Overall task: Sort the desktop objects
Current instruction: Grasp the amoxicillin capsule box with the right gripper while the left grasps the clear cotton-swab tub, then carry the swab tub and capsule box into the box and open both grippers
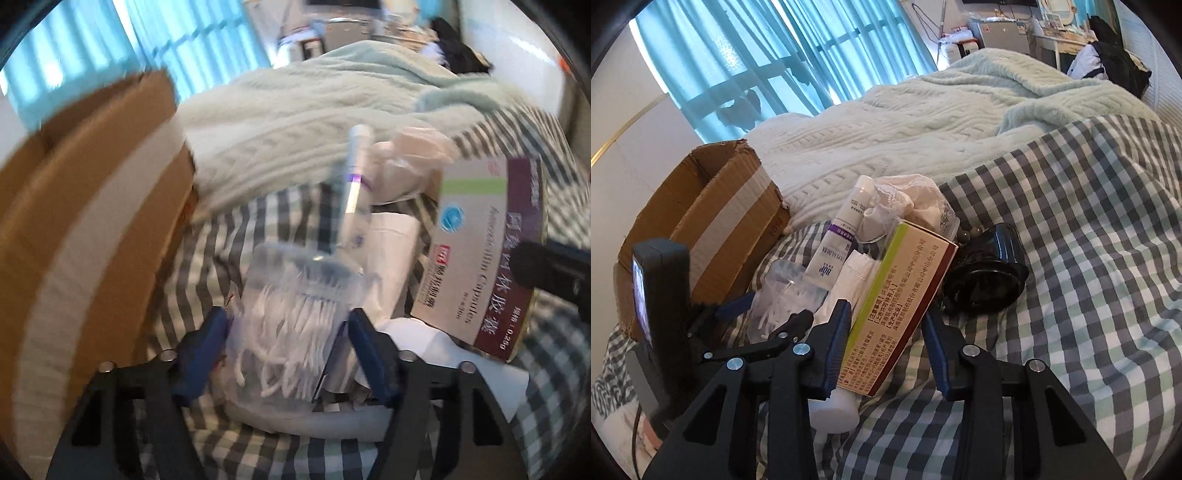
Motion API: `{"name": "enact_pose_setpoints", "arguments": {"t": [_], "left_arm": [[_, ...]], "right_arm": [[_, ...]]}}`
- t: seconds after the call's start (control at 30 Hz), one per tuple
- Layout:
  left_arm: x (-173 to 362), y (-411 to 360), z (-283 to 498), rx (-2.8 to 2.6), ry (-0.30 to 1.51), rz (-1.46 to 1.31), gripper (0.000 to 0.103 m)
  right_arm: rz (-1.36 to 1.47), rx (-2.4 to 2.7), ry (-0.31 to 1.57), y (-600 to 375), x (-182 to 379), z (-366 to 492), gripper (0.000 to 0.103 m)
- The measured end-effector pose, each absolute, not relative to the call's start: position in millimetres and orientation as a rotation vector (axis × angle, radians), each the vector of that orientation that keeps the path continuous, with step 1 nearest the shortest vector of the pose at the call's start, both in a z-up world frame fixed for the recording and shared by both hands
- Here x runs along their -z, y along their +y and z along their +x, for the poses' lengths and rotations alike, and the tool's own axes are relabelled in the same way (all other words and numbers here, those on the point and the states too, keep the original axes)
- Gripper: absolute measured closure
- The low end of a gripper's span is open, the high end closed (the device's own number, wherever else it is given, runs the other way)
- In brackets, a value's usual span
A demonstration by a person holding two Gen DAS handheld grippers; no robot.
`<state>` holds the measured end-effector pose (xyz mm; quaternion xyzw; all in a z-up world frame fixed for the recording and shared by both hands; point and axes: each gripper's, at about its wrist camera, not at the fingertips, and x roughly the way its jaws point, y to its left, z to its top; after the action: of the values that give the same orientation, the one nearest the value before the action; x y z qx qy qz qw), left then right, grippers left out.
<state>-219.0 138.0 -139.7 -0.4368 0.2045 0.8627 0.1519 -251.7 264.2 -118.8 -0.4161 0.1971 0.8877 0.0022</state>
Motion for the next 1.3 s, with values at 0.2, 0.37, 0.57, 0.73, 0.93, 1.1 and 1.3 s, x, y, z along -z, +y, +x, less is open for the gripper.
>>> {"name": "enact_pose_setpoints", "arguments": {"t": [0.2,0.37,0.57,0.73,0.93,1.1,1.3], "left_arm": [[120.1,125.5,-208.9,-2.499,0.494,-1.235,0.067],[105.0,113.0,-210.9,-2.453,0.357,-1.313,0.079],[124.0,123.4,-212.4,-2.409,0.512,-1.319,0.022],[139.7,131.2,-227.1,-2.425,0.568,-1.303,0.022],[156.7,128.7,-250.3,-2.358,0.510,-1.407,0.038],[137.7,121.3,-239.8,-2.396,0.464,-1.368,0.040],[91.9,107.1,-222.5,-2.387,0.276,-1.286,0.040]], "right_arm": [[-1.233,-2.814,0.603,263.0,105.2,-228.6,0.068],[-1.172,-2.836,0.579,263.2,87.5,-209.6,0.070],[-1.171,-2.823,0.601,266.6,84.3,-202.6,0.070],[-1.206,-2.818,0.627,267.9,94.1,-206.9,0.070],[-1.227,-2.808,0.667,271.7,101.3,-210.1,0.070],[-1.229,-2.812,0.625,267.3,98.2,-208.5,0.070],[-1.192,-2.832,0.562,260.7,76.1,-202.3,0.071]]}}
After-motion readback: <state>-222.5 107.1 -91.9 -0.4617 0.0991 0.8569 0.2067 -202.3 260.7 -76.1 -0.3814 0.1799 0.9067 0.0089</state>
